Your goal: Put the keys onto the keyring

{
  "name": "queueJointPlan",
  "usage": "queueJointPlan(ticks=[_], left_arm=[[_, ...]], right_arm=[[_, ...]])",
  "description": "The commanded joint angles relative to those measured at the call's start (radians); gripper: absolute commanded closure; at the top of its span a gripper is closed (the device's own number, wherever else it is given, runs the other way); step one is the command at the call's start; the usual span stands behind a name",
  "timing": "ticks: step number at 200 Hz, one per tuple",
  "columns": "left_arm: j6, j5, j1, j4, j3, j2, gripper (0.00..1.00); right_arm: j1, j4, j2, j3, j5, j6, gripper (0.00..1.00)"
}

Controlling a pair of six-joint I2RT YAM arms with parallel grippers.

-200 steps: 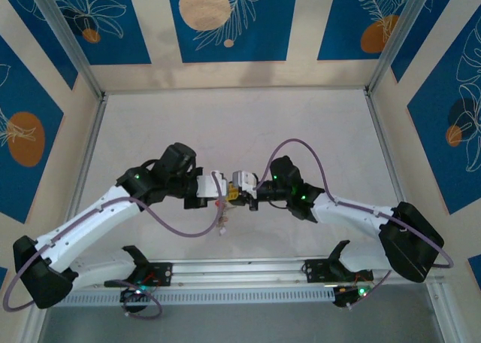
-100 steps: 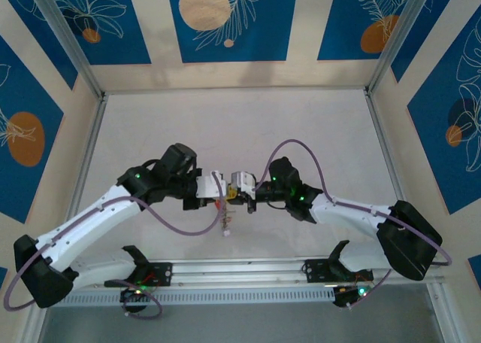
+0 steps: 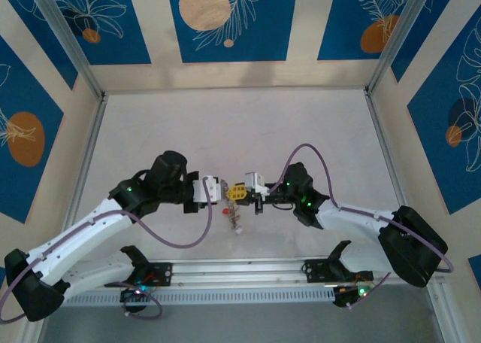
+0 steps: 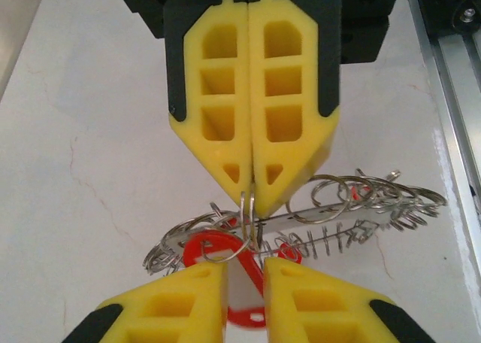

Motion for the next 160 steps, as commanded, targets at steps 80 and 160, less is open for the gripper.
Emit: queueJointPlan(ticks=[80,160], left_arm=[[0.121,-0.009,0.0,0.091,-0.074,-0.085,0.71],[0.139,0.022,-0.013,0.16,-0.11,-0.08,0.83]], right_arm=[[-0.011,0.017,-0.033,0.015,-0.062,0.003,1.0],[-0.01,0.047,-0.016,0.024,-0.059,0.027,1.0]])
